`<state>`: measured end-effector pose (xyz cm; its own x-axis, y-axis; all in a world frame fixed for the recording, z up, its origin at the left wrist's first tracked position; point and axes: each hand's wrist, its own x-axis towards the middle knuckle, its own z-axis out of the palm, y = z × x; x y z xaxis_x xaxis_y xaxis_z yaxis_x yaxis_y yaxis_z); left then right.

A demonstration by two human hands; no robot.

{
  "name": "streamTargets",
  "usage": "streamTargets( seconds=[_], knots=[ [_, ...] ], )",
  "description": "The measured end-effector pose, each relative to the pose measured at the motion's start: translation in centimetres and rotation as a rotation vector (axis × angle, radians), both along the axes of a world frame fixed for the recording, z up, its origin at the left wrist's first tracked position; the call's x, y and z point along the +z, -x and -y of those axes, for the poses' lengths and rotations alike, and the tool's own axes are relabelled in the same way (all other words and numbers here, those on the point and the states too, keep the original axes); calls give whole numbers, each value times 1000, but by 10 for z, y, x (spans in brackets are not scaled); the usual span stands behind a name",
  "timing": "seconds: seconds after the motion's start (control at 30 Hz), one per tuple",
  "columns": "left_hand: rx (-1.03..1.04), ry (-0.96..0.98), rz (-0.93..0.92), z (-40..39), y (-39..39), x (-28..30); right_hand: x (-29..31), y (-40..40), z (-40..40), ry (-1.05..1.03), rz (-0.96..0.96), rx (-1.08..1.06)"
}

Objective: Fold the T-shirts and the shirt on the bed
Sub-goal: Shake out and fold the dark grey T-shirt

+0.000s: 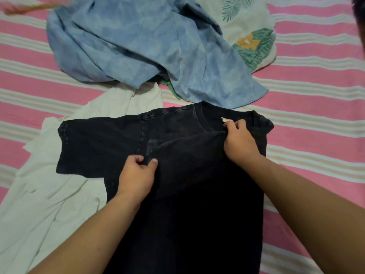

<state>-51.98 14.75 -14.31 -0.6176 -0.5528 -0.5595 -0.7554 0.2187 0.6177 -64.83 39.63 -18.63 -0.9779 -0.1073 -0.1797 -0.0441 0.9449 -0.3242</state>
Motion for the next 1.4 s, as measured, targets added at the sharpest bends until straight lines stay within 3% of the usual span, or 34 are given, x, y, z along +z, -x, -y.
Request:
streamTargets(
  seconds=[0.13,0.3,0.4,0.5,0.57,0.73,0.83,0.97,1.1,1.33,1.4],
  knots=[
    [-315,283,-65,15,39,-10,-5,5,-8,39,41,53],
    [-1092,719,-238,37,61,-15,-10,3,-8,8,26,63],
    [-1250,797,-251,51,65,-15,-8,2,-9,-60,-39,192],
    [-1188,709,-250,48,66,-11,8,7,-28,-75,-228,332],
    [-1087,617,-272,45,64,-11,22,17,-50,-145,-246,287],
    [-942,583,-208,30,58,-8,38,45,-99,-263,55,235],
    [-660,457,-170,24,61,1,41,69,-111,-415,127,313],
    [-408,265,-156,26,69,3,38,83,-113,-332,199,177],
    [-387,186,-184,28,70,2,23,75,-105,-291,143,54],
    [-360,107,-405,37,64,13,8,79,-97,-202,36,-71],
    [-411,152,-390,36,67,15,12,82,-100,-203,34,-88]
  ],
)
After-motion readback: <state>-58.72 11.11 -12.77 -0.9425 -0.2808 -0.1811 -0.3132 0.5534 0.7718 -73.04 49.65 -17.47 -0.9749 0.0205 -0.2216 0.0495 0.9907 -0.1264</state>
